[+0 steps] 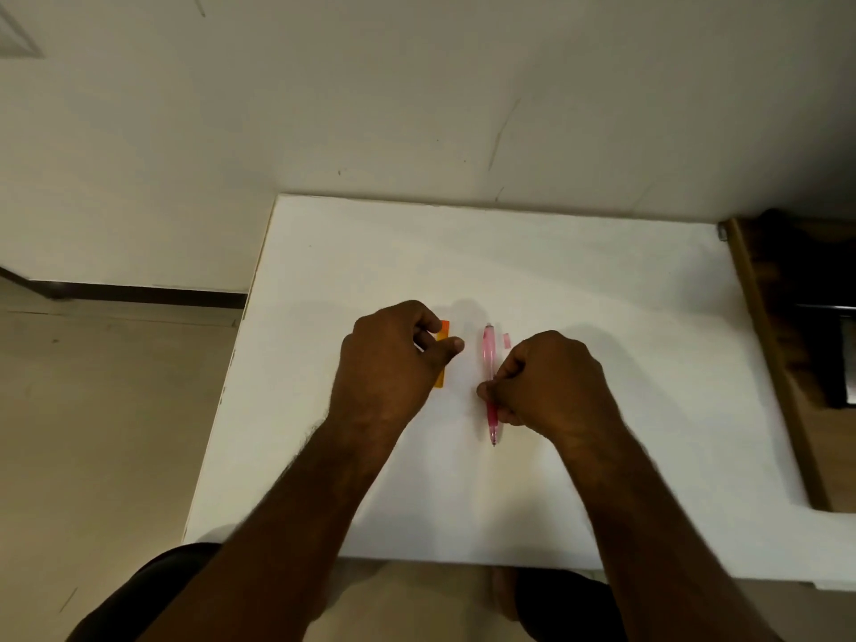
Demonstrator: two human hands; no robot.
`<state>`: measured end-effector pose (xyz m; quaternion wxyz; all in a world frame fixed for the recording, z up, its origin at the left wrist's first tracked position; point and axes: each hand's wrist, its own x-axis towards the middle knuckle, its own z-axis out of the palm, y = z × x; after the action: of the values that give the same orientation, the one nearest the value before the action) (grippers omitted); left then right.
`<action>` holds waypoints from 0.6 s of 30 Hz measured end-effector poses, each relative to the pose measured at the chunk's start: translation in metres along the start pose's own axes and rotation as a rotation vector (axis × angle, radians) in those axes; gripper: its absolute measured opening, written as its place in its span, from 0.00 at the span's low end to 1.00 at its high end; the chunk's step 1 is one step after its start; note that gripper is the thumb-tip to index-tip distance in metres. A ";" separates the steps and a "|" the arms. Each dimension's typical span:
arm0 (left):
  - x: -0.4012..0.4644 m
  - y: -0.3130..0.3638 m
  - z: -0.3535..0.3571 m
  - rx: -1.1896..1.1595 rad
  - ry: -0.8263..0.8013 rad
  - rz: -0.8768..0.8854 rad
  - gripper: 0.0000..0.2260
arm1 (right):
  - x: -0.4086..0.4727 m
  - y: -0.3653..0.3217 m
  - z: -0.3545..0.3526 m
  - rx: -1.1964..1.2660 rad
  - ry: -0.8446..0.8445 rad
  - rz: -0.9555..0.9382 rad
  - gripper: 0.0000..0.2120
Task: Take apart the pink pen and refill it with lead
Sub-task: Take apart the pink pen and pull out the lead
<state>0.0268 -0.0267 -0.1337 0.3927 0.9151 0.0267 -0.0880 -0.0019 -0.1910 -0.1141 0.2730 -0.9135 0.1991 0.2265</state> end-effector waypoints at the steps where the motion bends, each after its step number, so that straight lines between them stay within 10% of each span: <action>1: 0.000 -0.001 0.002 0.049 0.000 0.007 0.12 | 0.002 -0.001 0.002 -0.030 0.006 -0.005 0.15; 12: -0.002 -0.003 0.013 0.190 -0.058 -0.054 0.13 | 0.009 0.003 -0.001 -0.062 0.098 -0.017 0.22; 18: -0.005 0.002 0.004 0.120 -0.068 -0.031 0.13 | 0.010 0.005 -0.010 0.420 0.222 -0.077 0.14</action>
<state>0.0215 -0.0309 -0.1343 0.3362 0.9330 0.0222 -0.1264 0.0068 -0.2031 -0.1144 0.4417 -0.8630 0.2358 0.0675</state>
